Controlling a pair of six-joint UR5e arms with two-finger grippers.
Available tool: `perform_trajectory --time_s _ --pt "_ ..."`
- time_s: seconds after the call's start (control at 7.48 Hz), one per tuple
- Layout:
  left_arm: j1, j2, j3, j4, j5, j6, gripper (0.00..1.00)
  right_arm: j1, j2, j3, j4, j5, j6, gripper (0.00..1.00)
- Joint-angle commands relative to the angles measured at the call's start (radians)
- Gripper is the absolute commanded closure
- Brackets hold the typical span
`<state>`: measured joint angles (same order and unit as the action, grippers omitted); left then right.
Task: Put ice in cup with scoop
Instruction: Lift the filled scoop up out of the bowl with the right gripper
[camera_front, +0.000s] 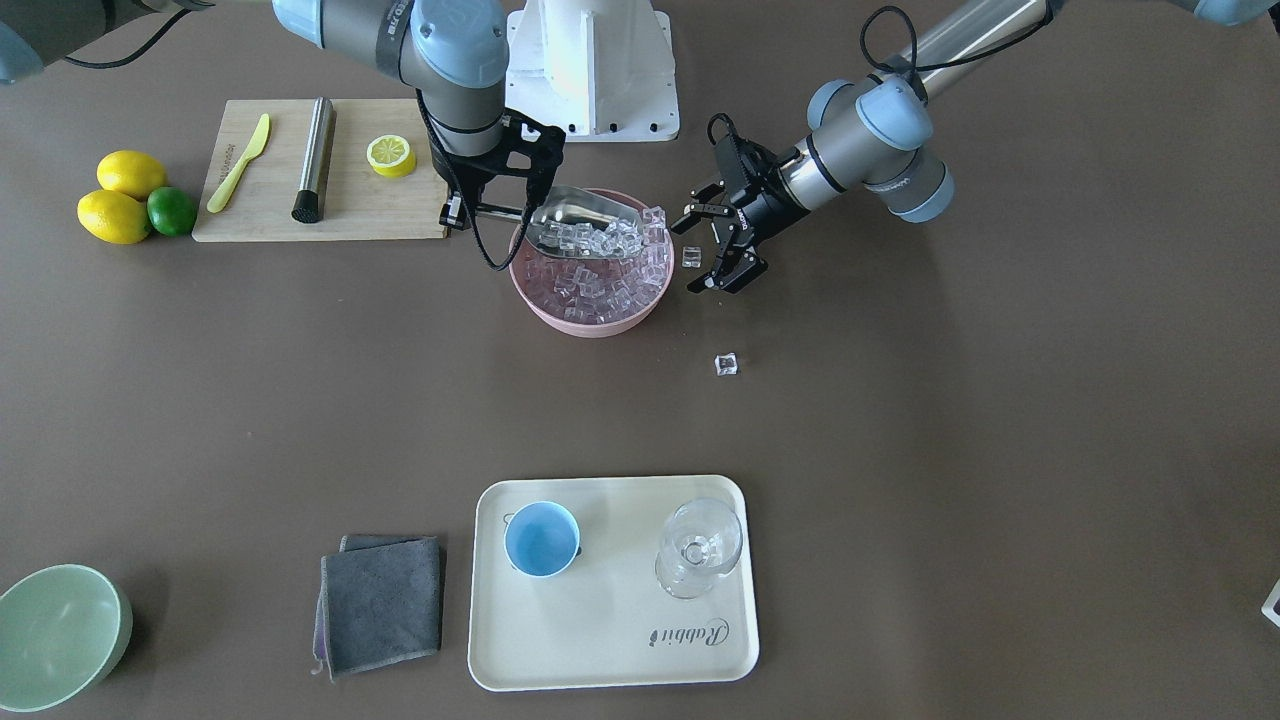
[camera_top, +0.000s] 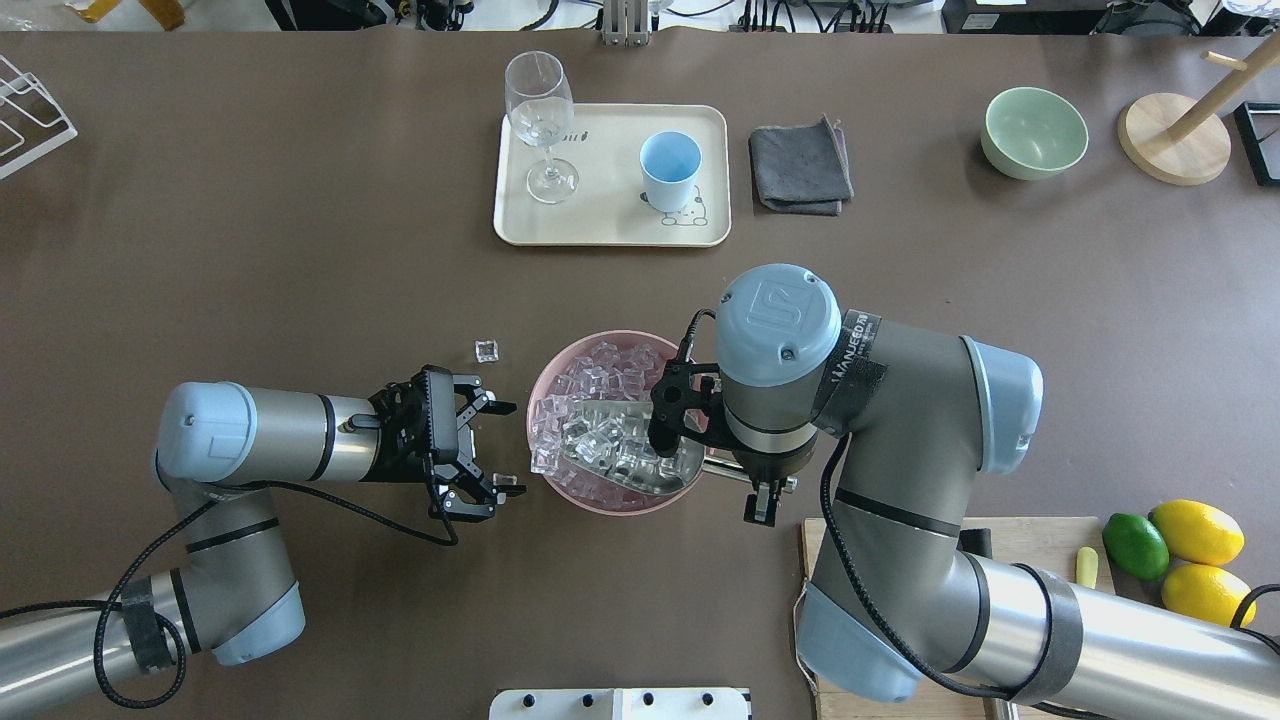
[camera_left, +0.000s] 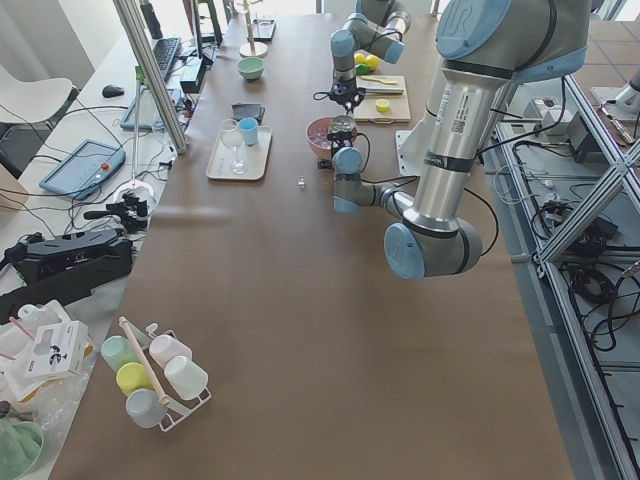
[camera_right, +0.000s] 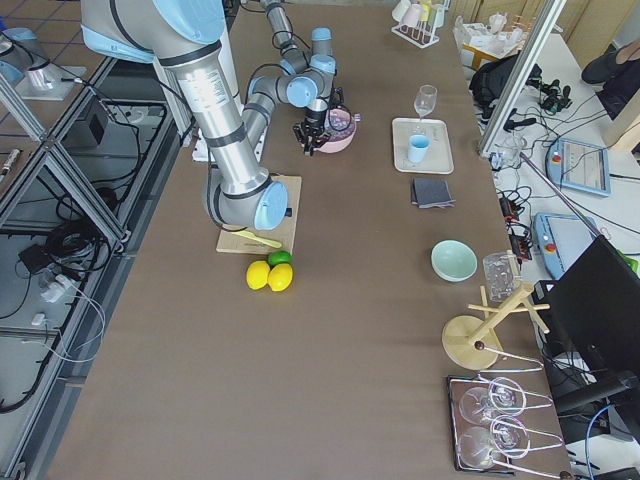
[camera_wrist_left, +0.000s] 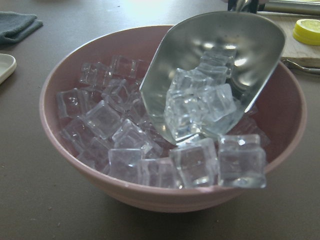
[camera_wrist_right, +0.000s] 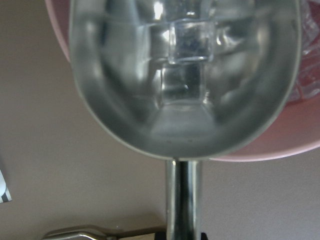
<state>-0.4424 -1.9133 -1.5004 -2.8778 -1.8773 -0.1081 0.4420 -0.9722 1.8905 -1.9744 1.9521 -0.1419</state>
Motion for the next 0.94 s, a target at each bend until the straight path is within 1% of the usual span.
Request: perform_trajectory --time_s 0.0,0.4,0.67,0.8 --pt "-0.001 0.008 -0.012 0.000 -0.002 0.002 0.02 0.017 -0.006 0.015 0.009 0.024 -0.001 1.00" --pt "-0.002 0.014 -0.018 0.002 0.000 0.002 0.02 0.043 -0.013 0.054 0.014 0.027 0.007 1.00" --pt "-0.004 0.023 -0.027 0.002 0.001 0.002 0.02 0.082 -0.011 0.085 0.014 0.033 0.047 1.00" --pt "-0.004 0.033 -0.038 0.002 0.001 0.002 0.02 0.121 -0.013 0.110 0.014 0.054 0.068 1.00"
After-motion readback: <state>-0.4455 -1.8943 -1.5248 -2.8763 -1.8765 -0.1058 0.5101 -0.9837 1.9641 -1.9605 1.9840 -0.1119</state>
